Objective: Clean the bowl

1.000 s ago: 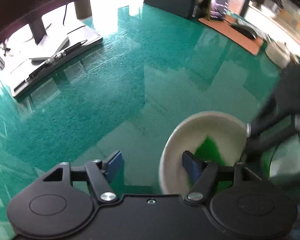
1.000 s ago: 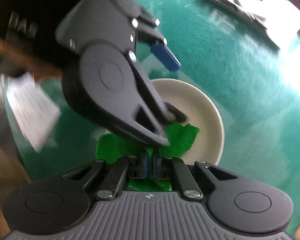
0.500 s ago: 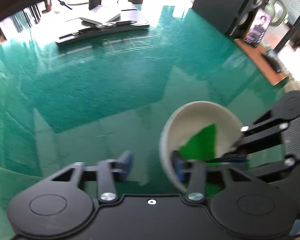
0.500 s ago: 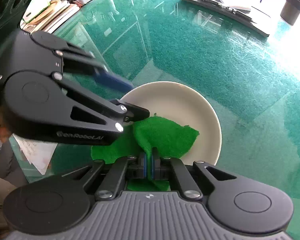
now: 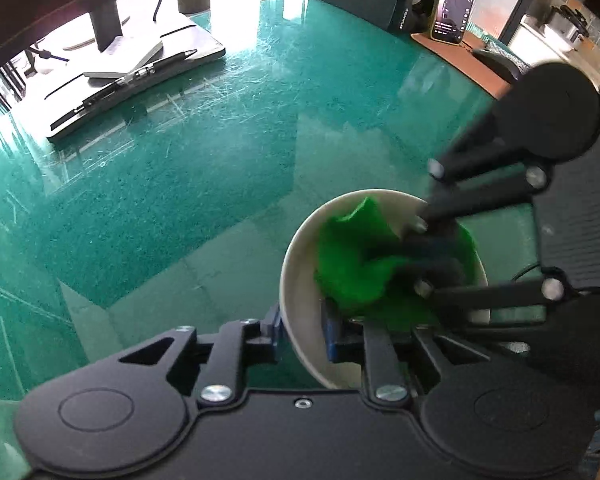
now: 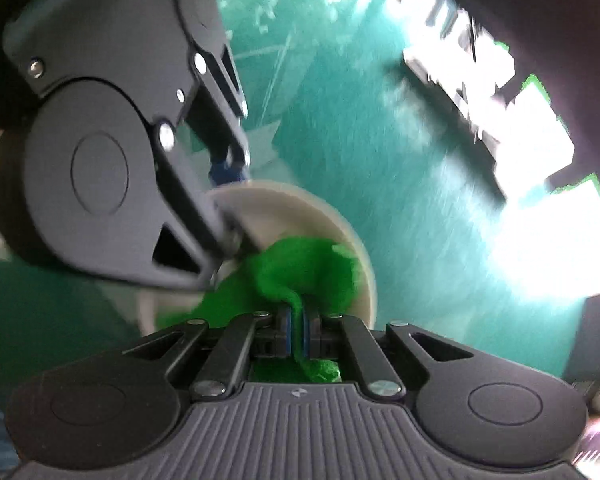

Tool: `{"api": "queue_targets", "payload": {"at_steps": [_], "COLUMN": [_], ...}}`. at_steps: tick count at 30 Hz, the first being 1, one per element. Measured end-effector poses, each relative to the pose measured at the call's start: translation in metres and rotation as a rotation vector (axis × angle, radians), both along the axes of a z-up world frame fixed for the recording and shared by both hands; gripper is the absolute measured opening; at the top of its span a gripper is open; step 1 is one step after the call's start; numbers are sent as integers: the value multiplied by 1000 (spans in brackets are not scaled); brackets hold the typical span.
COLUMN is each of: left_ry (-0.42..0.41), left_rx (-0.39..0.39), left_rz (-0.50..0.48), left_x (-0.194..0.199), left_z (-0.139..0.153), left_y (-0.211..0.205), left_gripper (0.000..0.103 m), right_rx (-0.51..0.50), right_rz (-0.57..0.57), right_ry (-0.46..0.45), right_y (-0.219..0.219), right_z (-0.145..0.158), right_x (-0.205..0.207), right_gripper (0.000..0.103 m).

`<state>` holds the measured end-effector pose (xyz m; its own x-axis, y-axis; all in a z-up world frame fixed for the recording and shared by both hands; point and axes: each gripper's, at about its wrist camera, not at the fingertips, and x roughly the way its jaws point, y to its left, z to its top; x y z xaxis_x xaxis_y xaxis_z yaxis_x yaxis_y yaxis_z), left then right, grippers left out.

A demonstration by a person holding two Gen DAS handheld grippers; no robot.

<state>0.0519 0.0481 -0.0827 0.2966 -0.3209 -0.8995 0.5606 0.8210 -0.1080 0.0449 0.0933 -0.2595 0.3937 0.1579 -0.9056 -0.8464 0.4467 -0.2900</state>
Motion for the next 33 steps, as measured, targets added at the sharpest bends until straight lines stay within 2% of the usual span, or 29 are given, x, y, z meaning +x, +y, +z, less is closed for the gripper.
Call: {"api": "queue_targets", "payload": {"at_steps": [3, 6, 8, 11, 16, 17, 20, 24, 26, 30, 32, 33], "left_ry": [-8, -12, -14, -13, -16, -18, -23, -40, -31, -36, -35, -35], "left_rx": [2, 4, 1, -1, 2, 4, 8, 26, 15, 19, 13, 12], "left_rz": [-1, 0, -1, -6, -16, -19, -28, -40, -26, -27, -24, -23], "left_x": [-2, -3, -3, -2, -1, -2, -1, -1, 0, -1, 1, 1], "left_z": [0, 0, 0, 1, 1, 1, 1, 1, 1, 1, 0, 0], "left_y": [0, 0, 0, 1, 0, 0, -1, -5, -3, -3, -2, -1], "left_gripper": [21, 21, 21, 21, 22, 22, 22, 23, 23, 23, 26, 26], "right_rx": [-38, -79, -84, -13, 78, 68, -21, -133, -146, -170, -158, -139], "right_rz": [64, 72, 41, -11, -71, -65, -6, 87, 113, 121, 89, 61], "right_ry": [-54, -33, 23, 198, 322, 322, 233, 16, -72, -60, -1, 58], "right_y": [11, 5, -13, -16, -22, -22, -28, -24, -18, -25, -33, -36], "right_z": [-8, 0, 27, 58, 58, 58, 65, 64, 64, 77, 86, 91], "right_x": [-9, -22, -40, -33, -26, -25, -19, 2, 4, -10, -11, -7], "right_gripper": [4, 4, 7, 7, 7, 6, 5, 4, 4, 4, 6, 6]}}
